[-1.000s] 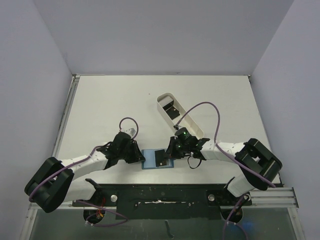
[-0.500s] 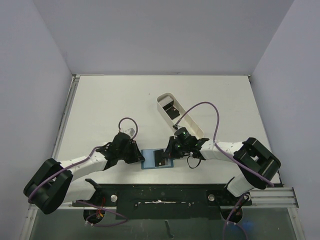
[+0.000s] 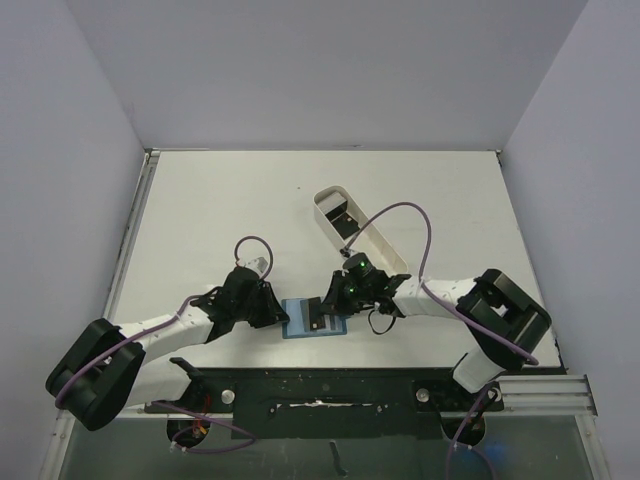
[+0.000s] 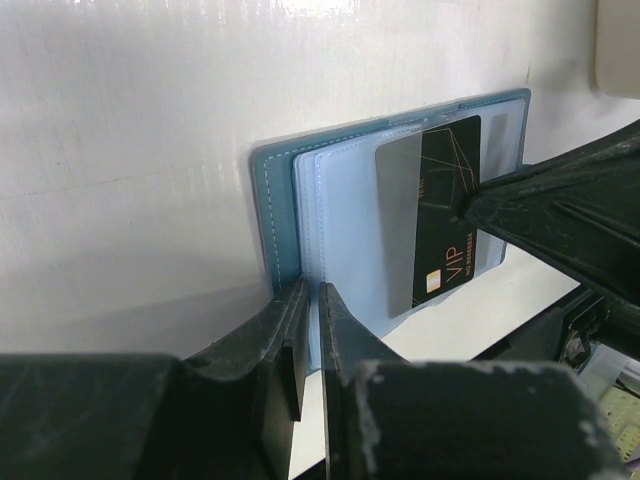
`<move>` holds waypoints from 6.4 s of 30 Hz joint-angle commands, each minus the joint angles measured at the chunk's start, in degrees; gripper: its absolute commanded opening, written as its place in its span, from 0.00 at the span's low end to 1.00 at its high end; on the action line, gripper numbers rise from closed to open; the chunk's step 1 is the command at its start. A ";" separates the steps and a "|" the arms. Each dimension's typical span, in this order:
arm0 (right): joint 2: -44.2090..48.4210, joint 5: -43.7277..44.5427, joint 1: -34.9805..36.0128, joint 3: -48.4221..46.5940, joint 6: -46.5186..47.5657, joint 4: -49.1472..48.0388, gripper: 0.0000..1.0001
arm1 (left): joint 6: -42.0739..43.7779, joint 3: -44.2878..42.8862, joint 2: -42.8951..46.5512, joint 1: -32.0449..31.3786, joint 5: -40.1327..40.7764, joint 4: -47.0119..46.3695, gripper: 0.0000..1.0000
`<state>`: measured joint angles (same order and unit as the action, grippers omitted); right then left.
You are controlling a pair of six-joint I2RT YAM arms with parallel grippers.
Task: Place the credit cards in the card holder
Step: Insert the credit card into the card holder, then pick up the credit card from the storage box.
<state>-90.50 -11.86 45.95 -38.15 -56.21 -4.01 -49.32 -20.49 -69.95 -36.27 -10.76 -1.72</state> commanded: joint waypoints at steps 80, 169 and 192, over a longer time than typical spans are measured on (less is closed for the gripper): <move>-10.65 22.86 -19.84 -43.42 14.28 25.36 0.34 | 22.81 -30.36 13.73 0.58 15.52 34.91 0.78; -11.71 30.44 -16.16 -34.19 -8.69 2.59 0.00 | 25.02 -27.06 18.09 4.92 13.93 32.21 0.79; 15.65 27.29 -10.96 -18.88 6.55 11.68 0.00 | 1.20 -13.43 17.44 5.24 -10.77 8.91 0.71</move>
<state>-80.93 16.47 31.75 -59.16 -51.62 6.50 -38.41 -36.84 -53.10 -31.38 -11.64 20.84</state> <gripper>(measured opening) 0.020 0.721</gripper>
